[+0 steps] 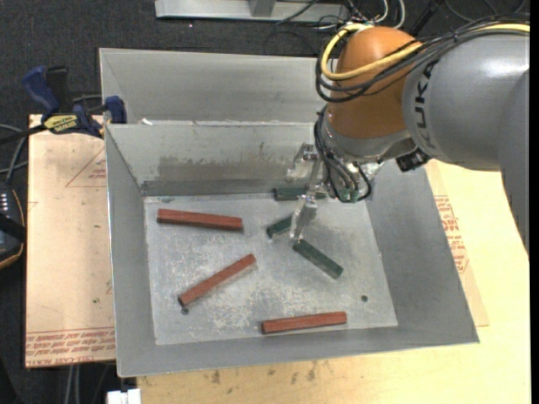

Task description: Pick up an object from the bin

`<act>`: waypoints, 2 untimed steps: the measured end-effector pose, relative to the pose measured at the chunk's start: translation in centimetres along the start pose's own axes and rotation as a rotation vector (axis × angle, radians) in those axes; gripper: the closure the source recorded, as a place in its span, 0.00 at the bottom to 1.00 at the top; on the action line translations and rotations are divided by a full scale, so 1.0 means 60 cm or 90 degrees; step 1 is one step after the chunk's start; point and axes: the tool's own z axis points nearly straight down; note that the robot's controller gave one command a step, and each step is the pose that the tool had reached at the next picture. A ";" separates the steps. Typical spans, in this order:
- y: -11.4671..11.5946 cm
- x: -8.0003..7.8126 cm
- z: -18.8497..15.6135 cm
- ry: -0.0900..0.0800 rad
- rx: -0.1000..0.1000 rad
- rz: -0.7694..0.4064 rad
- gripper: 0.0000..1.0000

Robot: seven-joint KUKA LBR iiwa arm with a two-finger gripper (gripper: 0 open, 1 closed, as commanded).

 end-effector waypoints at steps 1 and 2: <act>0.000 0.000 0.000 0.000 0.000 0.000 0.00; -0.041 0.026 0.162 -0.024 -0.005 0.054 1.00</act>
Offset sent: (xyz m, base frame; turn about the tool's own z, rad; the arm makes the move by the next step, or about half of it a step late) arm -0.0306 -0.0223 -0.1110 0.0821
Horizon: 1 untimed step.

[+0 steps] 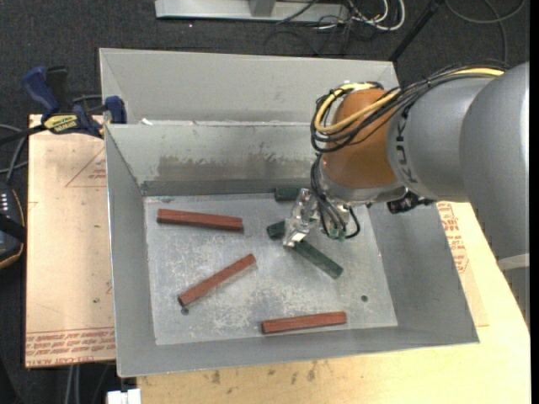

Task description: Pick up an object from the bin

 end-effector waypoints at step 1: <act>0.000 0.000 0.000 0.000 0.000 0.000 1.00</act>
Offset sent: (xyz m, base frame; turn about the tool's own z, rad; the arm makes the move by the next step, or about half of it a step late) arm -0.0130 0.0215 -0.0150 -0.0947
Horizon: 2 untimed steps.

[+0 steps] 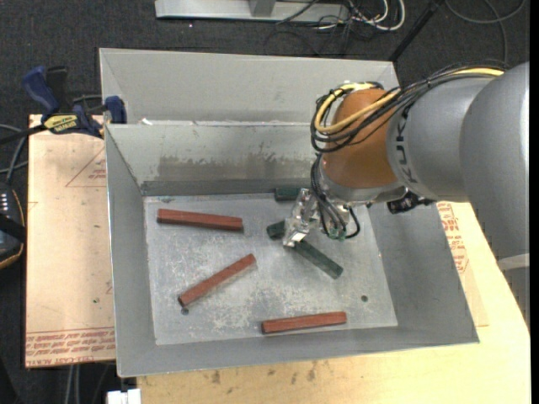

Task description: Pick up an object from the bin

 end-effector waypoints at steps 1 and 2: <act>0.009 0.002 0.000 -0.001 0.002 -0.021 1.00; 0.007 0.016 -0.059 0.025 0.006 -0.036 1.00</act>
Offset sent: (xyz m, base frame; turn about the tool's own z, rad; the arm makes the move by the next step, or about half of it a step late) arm -0.0061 -0.0016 0.1455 -0.0839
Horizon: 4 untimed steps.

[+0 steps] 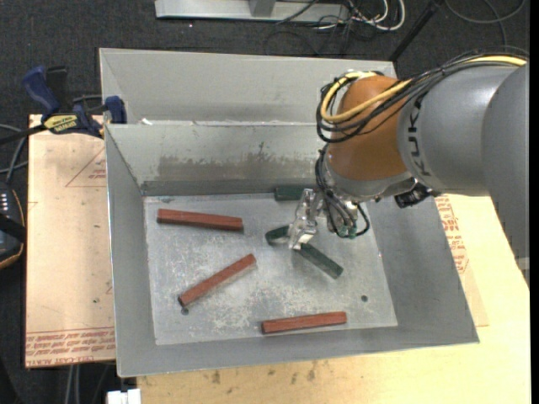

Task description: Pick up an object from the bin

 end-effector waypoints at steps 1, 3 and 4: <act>-0.003 -0.011 -0.033 -0.001 -0.001 -0.002 1.00; 0.027 0.010 -0.047 0.000 -0.001 -0.212 0.00; -0.008 -0.025 0.068 -0.011 -0.002 -0.237 1.00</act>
Offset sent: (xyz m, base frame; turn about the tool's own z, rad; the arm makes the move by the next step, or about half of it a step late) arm -0.0037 0.0164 0.0284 -0.3348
